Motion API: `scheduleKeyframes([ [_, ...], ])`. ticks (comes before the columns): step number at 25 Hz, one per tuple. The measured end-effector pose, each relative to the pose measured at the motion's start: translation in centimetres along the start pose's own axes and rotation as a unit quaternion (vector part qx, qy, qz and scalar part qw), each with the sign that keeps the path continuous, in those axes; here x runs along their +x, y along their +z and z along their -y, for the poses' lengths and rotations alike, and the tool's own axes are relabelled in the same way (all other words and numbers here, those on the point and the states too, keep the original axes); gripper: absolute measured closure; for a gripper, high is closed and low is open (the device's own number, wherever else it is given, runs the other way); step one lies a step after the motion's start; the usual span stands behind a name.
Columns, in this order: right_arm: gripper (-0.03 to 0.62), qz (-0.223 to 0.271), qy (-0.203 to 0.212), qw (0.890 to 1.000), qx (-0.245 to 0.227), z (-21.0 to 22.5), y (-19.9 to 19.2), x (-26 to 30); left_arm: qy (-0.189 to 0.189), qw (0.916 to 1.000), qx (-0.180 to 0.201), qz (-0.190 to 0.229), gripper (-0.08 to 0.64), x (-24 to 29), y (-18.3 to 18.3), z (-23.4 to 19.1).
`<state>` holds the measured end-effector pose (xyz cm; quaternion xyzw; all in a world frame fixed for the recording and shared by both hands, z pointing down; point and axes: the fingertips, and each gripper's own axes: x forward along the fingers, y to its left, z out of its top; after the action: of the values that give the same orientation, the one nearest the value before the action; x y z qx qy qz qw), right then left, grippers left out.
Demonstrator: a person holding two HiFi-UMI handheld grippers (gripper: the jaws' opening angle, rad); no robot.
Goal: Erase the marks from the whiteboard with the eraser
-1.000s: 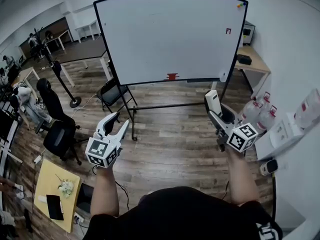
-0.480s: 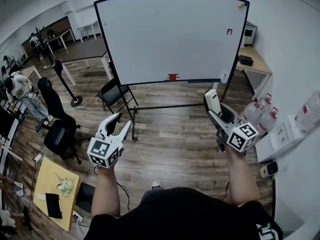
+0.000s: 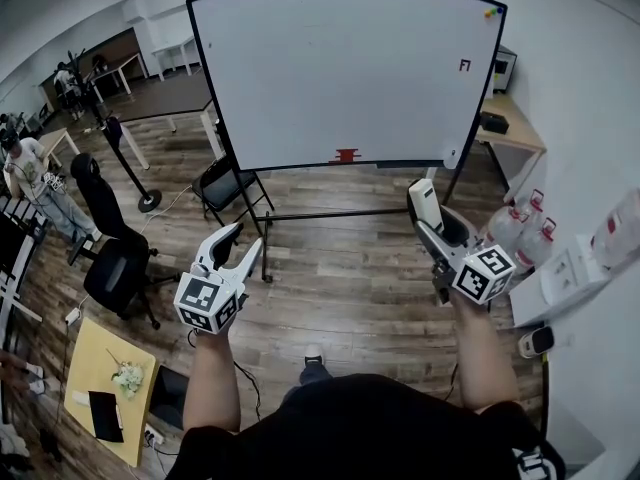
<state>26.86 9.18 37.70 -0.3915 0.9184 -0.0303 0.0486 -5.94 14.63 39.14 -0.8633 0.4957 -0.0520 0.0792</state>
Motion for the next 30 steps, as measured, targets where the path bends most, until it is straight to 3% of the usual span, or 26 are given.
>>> scheduleKeyframes([
  [30,0.342,-0.022,-0.037,0.999,0.009,5.9,-2.3,10.4,-0.037,0.9990,-0.016,-0.019,0.379,10.6,-4.0,-9.1],
])
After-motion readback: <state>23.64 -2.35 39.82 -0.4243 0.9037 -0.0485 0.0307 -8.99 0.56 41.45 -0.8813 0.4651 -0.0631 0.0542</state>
